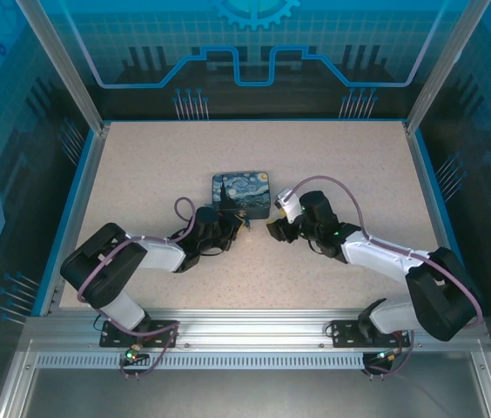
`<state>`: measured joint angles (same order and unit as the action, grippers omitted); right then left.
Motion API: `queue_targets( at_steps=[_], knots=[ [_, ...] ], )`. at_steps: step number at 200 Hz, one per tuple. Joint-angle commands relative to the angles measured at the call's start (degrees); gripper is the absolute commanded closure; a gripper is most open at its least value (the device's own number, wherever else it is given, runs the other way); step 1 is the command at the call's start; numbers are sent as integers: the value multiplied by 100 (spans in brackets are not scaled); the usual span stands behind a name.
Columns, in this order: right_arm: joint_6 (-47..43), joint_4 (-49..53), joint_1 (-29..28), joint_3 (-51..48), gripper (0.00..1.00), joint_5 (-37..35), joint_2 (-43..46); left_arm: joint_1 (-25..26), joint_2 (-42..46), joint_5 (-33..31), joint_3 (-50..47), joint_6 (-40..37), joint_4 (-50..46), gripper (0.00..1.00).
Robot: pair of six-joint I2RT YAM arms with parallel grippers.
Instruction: Unlock the padlock with the key
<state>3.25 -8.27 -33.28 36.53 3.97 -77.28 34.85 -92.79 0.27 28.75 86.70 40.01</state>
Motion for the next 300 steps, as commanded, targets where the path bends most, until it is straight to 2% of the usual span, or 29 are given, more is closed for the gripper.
queue_targets(
  at_steps=[1, 47, 62, 74, 108, 134, 148, 167, 200, 204, 208, 228, 244, 268, 300],
  knots=[
    [507, 531, 82, -29, 47, 174, -14, -36, -158, 27, -62, 15, 241, 100],
    [846, 706, 118, 125, 46, -273, -343, -36, -297, 179, 123, -153, -38, 100],
    [913, 765, 175, 219, 44, -325, -464, -28, -184, 220, 216, -295, -256, 79],
    [961, 749, 224, 279, 41, -313, -515, -28, 11, 194, 252, -453, -455, 71],
    [1029, 795, 438, 487, 38, -66, -500, -33, 1046, -129, 356, -1123, -1609, 57],
    [1170, 826, 621, 587, 33, 165, -482, -119, 1970, -585, 670, -1888, -2963, 45],
    [1367, 720, 738, 617, 29, 468, -537, -329, 2329, -677, 798, -2240, -3407, 40],
    [1728, 471, 828, 677, 22, 823, -701, -830, 2531, -458, 963, -2682, -3770, 33],
    [2484, 15, 1032, 959, 8, 1461, -1286, -1942, 2309, 143, 1302, -3414, -3871, 22],
    [2565, -15, 1053, 1024, 4, 1511, -1374, -2044, 2230, 211, 1378, -3504, -3919, 20],
    [2642, -16, 1076, 1093, 0, 1552, -1468, -2138, 2131, 302, 1465, -3563, -3964, 20],
    [2920, -17, 1160, 1558, 0, 1792, -1960, -2412, 1593, 770, 1779, -3762, -3834, 19],
    [3001, 10, 1184, 1943, 0, 1940, -2364, -2425, 1187, 1000, 1986, -3846, -3683, 19],
    [2928, 146, 1179, 2524, 0, 2059, -2857, -2418, 758, 1177, 2134, -3759, -3480, 19],
    [2749, 213, 1233, 3322, 3, 2435, -3479, -2413, 724, 1068, 2090, -3732, -3379, 20]
  ],
)
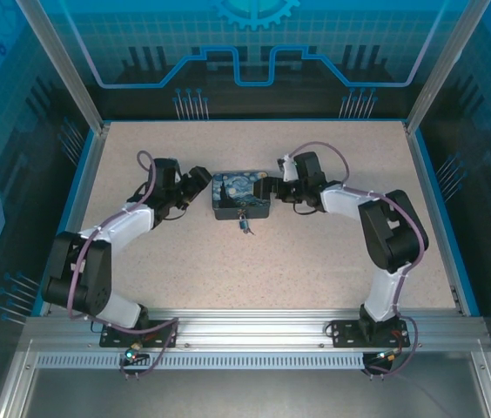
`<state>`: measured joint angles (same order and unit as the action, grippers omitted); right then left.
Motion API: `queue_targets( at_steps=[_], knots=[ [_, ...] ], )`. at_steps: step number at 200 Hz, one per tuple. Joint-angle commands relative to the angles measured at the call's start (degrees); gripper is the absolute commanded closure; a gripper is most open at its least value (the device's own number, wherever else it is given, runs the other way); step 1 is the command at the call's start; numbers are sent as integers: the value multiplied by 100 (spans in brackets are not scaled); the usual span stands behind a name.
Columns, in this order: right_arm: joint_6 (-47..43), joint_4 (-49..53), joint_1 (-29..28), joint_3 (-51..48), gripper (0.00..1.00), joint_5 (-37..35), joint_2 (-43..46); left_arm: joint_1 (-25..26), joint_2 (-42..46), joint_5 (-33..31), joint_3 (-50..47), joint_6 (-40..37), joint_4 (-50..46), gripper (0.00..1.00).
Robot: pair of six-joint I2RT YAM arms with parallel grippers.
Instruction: Unlock the padlock with the key
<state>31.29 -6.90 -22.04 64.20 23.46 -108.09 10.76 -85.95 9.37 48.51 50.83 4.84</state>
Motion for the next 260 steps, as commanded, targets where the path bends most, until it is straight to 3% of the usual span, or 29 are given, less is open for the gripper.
queue_targets(
  at_steps=[1, 73, 91, 105, 120, 149, 182, 218, 260],
  knots=[
    [-58, 75, 111, 579, 3, 498, -419, -4, 46, 152, 114, -149, 134, 20],
    [46, -226, 290, 1887, 3, 1220, -1409, -13, 419, -118, 71, -373, -215, 19],
    [-222, 277, 403, 1976, 4, 618, -1254, -17, 496, -162, 80, -421, -279, 19],
    [-255, 344, 579, 1629, 3, 76, -851, -13, 614, -228, 64, -463, -341, 19],
    [-177, 201, 771, 1068, 4, 0, -297, -12, 802, -307, -2, -537, -342, 19],
    [-24, 56, 851, -133, 17, 420, 854, -13, 1182, -446, -260, -578, -204, 19],
    [864, -796, 526, -1797, 27, 770, 1698, -13, 1588, -507, -532, -570, -10, 18],
    [1616, -1855, -190, -2692, 36, 322, 1597, -18, 1974, -654, -631, -612, -207, 14],
    [2046, -2922, -902, -2755, 45, -279, 861, -13, 2411, -537, -713, -437, -533, 13]
  ],
)
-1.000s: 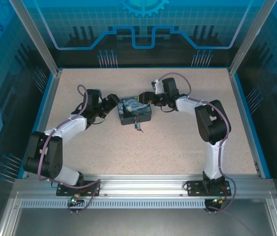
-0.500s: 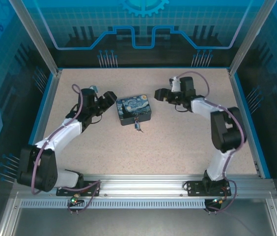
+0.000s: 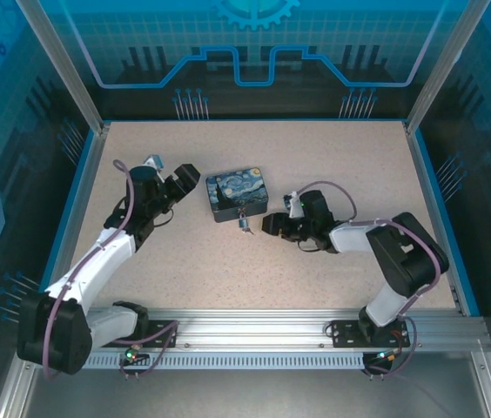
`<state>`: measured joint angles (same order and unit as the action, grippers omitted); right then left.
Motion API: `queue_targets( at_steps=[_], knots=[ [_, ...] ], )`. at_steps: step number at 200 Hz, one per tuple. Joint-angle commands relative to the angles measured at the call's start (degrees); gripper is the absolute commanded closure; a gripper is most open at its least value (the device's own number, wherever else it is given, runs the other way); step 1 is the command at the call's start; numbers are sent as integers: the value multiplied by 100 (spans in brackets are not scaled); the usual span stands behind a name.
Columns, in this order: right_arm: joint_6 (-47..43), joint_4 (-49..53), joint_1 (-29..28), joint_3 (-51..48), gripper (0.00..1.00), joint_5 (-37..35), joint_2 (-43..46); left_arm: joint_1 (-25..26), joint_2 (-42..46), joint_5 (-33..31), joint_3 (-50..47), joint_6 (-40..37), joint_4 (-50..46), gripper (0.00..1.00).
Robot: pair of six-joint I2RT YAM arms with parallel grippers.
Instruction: Unlock the padlock with the key
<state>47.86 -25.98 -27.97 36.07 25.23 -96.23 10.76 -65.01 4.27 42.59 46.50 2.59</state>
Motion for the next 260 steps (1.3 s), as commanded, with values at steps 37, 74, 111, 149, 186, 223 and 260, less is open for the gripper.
queue_targets(
  at_steps=[37, 74, 111, 149, 186, 223, 260],
  knots=[
    [721, -1760, -495, 169, 56, -710, -1118, -13, 600, 0, -82, -138, -699, 11],
    [867, -2076, -718, 233, 59, -999, -1607, -22, 559, 214, 101, -331, -990, 11],
    [906, -2134, -815, 312, 60, -1093, -1807, -22, 599, 335, 120, -367, -1111, 11],
    [791, -1832, -836, 283, 61, -1145, -1726, -22, 761, 355, -45, -286, -1076, 10],
    [627, -1474, -842, 386, 62, -1110, -1683, -27, 1032, 261, -353, -55, -913, 10],
    [538, -1182, -842, 541, 64, -1087, -1672, -22, 1129, 251, -436, -11, -910, 10],
    [550, -1124, -842, 535, 66, -1197, -1698, -22, 1149, 285, -462, 2, -888, 10]
  ],
)
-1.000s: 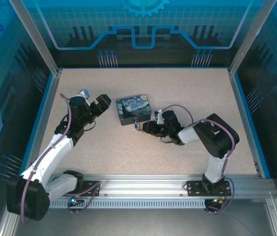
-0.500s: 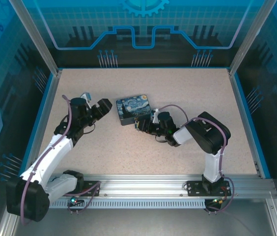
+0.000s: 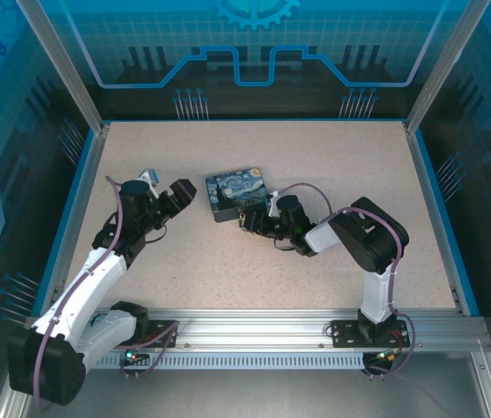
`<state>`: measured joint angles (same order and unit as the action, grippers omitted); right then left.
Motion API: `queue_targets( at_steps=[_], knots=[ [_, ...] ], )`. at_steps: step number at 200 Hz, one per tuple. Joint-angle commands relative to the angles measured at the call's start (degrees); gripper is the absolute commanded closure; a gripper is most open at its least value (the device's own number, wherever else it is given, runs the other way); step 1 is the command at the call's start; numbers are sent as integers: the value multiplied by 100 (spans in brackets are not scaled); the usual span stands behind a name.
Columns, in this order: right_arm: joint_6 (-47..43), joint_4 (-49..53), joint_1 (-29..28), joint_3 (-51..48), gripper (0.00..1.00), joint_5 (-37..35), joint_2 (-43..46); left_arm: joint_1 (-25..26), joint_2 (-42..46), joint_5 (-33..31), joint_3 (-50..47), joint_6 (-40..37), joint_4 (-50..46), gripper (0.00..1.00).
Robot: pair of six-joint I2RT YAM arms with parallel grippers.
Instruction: Unlock the padlock with the key
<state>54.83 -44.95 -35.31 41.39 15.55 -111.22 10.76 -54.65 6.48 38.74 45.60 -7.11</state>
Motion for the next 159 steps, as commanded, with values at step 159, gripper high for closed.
queue_targets(
  at_steps=[159],
  knots=[
    [-52, 400, -169, 205, 79, 64, -490, -22, 157, 33, -60, 54, 2, 10]
  ],
)
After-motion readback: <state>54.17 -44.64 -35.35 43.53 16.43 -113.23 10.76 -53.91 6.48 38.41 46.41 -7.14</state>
